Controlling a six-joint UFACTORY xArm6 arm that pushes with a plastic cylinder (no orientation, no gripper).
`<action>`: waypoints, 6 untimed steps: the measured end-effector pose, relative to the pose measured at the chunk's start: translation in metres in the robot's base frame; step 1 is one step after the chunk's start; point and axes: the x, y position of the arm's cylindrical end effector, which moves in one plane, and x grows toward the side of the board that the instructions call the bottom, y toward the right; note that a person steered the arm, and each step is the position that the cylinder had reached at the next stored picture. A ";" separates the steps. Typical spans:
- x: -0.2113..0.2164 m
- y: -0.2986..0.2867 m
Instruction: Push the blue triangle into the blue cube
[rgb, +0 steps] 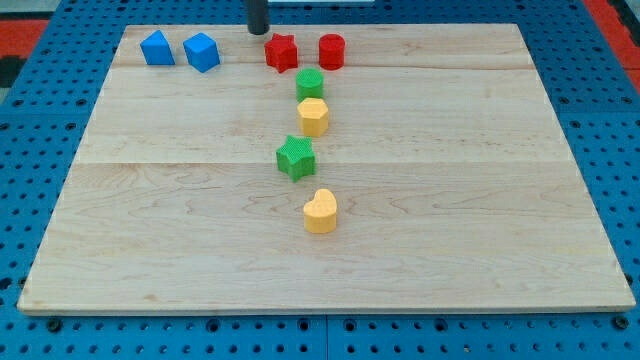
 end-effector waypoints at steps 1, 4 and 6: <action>0.000 -0.043; 0.012 -0.130; 0.039 -0.137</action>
